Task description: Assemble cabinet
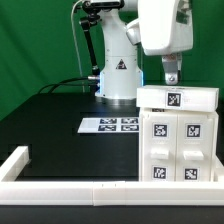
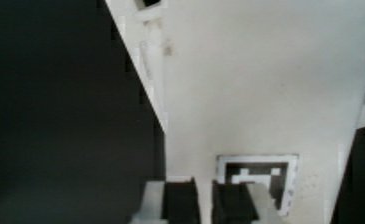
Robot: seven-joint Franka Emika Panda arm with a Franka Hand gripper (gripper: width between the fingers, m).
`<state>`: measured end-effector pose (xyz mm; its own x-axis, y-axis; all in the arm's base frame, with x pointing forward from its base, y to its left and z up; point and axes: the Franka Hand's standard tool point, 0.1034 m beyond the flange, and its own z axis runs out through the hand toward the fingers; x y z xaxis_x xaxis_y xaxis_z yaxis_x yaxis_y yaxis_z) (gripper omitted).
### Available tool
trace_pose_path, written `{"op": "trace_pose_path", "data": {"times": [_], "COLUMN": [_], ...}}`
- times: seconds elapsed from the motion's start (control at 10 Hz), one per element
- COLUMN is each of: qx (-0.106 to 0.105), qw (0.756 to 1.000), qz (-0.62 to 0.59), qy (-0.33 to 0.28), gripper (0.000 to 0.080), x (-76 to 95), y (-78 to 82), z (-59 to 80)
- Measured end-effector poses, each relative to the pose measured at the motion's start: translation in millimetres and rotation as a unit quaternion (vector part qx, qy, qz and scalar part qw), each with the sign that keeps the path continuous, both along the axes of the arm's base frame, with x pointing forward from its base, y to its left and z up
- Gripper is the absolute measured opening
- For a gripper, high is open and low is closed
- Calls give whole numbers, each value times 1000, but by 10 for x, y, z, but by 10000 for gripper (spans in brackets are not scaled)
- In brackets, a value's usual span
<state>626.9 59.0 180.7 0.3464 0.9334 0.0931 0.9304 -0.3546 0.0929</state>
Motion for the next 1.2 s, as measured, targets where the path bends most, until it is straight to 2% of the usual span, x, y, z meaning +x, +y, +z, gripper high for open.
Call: {"op": "trace_pose_path", "data": {"times": [0.1,0.2,0.5,0.6,0.7,0.8,0.9,1.0,1.1,1.2], "qx": [0,0,4,4,4,4,4,3,2,2], "qw": [1000,1000,999,999,999,999,999,1000,1000,1000], "qz": [-1,-3,-33,-34,-34,-34,-32,-28,-25,-25], "qy": [2,2,4,4,5,6,6,7,7,7], "gripper": [13,4,2,48,48,235,235,440,440,619], "x": [-6,-6,-60,-59,-61,-62,-64,-89,-95,-94], "y": [-9,-7,71,62,52,42,28,9,2,4], "z": [-28,-26,5,1,-11,-21,-28,-60,-69,-69]}}
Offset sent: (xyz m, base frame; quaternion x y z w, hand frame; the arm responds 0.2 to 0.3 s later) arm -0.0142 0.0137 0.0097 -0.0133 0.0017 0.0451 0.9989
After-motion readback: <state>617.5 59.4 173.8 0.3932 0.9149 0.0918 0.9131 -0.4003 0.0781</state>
